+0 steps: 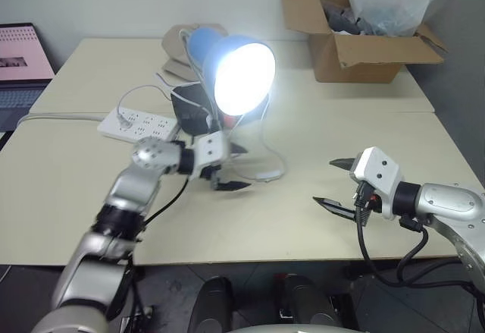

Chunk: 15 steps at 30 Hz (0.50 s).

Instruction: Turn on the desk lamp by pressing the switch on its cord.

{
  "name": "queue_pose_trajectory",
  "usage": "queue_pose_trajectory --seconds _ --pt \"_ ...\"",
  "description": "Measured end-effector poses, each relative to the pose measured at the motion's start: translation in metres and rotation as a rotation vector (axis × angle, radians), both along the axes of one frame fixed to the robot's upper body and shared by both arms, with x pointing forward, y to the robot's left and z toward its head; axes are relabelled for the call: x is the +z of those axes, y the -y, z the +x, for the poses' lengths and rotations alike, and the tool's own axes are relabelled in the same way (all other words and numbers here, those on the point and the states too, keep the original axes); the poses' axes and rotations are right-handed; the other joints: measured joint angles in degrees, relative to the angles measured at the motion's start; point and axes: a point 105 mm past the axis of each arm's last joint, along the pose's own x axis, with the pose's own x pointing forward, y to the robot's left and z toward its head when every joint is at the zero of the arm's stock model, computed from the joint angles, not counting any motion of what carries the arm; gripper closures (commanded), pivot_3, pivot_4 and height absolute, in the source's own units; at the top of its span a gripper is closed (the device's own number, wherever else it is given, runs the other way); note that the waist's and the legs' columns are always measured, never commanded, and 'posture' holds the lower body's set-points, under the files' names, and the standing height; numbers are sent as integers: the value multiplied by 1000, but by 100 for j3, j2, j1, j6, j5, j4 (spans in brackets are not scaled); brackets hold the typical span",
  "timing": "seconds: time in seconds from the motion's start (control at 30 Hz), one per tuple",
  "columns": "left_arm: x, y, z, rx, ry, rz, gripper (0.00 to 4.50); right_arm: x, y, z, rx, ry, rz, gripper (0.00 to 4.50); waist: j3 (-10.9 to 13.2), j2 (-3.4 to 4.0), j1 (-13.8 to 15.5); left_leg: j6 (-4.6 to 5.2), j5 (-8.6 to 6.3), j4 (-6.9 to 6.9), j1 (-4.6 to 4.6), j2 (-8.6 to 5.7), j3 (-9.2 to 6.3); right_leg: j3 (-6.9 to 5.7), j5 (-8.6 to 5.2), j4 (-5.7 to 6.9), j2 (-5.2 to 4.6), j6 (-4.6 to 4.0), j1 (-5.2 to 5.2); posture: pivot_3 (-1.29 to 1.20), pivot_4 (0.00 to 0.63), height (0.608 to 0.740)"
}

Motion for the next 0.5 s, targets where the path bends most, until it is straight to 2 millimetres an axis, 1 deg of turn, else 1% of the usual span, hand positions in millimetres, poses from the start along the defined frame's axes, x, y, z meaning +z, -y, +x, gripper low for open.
queue_pose_trajectory --seconds 0.03,0.1,0.13,0.2,0.23,0.27,0.37,0.43,0.5 --pt "2 -7 -8 27 -33 -25 206 1 2 3 8 20 5 0 0 0 -1 0 0 1 1 0 0 0 0 0 -1 0 2 0 150 740" --pt "9 -14 -23 59 -74 -77 206 3 2 5 50 65 12 0 0 -1 3 0 0 1 2 -2 0 -3 0 -2 -6 0 3 0 150 740" --pt "10 -21 -30 78 -85 -74 206 5 2 4 74 83 14 0 1 -2 0 0 0 0 5 -1 0 -2 0 -2 -6 1 7 0 150 740" --pt "10 -38 -39 157 -97 -58 206 3 5 0 110 77 23 0 1 -2 5 0 0 -2 11 -1 -1 -3 -1 -4 -6 -1 11 0 150 740" --pt "10 -49 -45 211 -106 -47 206 1 10 -2 122 59 22 0 1 -1 8 0 0 -2 14 -2 0 -3 -1 -3 -8 -1 13 0 150 740" --pt "9 -56 -48 242 -116 -48 206 1 14 -2 122 51 21 0 1 -1 16 0 0 -2 16 -2 -1 -3 -1 -3 -9 -1 14 0 150 740" --pt "9 -66 -60 302 -137 -61 206 4 21 -3 140 40 34 0 1 -2 42 -1 -1 -1 21 -3 0 -4 -1 -3 -13 -1 16 0 150 740" --pt "10 -68 -67 323 -147 -80 206 5 23 -1 147 34 42 0 1 -1 64 -1 -1 -1 21 -2 0 -3 -15 -3 -15 -28 14 0 150 740" --pt "7 -70 -72 338 -163 -91 206 10 24 3 151 42 55 0 1 -1 72 -1 -1 -1 23 -3 0 -4 -17 -2 -16 -32 14 0 150 740"
